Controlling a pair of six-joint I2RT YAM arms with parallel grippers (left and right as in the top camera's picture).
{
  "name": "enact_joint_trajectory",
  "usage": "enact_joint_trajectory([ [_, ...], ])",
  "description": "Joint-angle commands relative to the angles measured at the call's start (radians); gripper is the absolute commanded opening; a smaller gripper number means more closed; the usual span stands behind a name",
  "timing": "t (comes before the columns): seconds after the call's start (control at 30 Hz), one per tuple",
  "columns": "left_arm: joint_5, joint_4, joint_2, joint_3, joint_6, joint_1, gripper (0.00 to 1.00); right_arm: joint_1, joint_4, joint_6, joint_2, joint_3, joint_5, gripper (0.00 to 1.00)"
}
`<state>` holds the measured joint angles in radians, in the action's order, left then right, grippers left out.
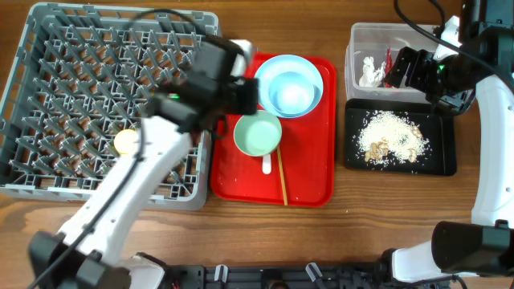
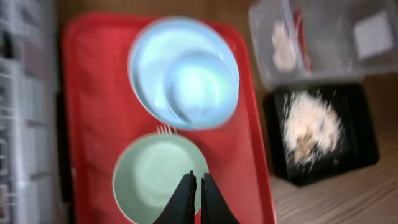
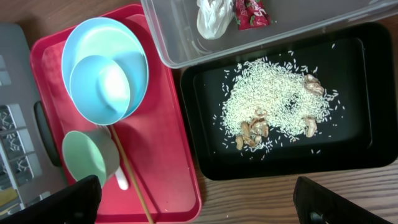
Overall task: Sort waste into correct bins and load items into the dishwasher rack
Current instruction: 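Grasp the green bowl rim with the left gripper and lift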
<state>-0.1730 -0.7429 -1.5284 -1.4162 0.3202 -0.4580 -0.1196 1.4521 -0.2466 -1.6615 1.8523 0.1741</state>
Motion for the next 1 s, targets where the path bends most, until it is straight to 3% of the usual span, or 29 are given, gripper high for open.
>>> enact_joint_trajectory([
  [0.0, -0.077, 0.013, 0.063, -0.012, 0.002, 0.085, 0.04, -0.001, 0.003, -0.015, -0.002, 0.005, -0.018, 1.00],
  [0.53, 0.013, -0.050, -0.103, -0.011, 0.036, -0.103, 0.04, -0.001, 0.005, -0.016, -0.002, 0.005, -0.018, 1.00],
  [0.73, 0.072, -0.047, -0.220, -0.011, 0.036, -0.185, 0.42, 0.000, 0.005, -0.016, -0.002, 0.005, -0.018, 1.00],
  [0.97, 0.180, -0.039, -0.331, -0.011, 0.035, -0.244, 0.49, 0.000, 0.008, -0.016, -0.002, 0.005, -0.018, 1.00],
])
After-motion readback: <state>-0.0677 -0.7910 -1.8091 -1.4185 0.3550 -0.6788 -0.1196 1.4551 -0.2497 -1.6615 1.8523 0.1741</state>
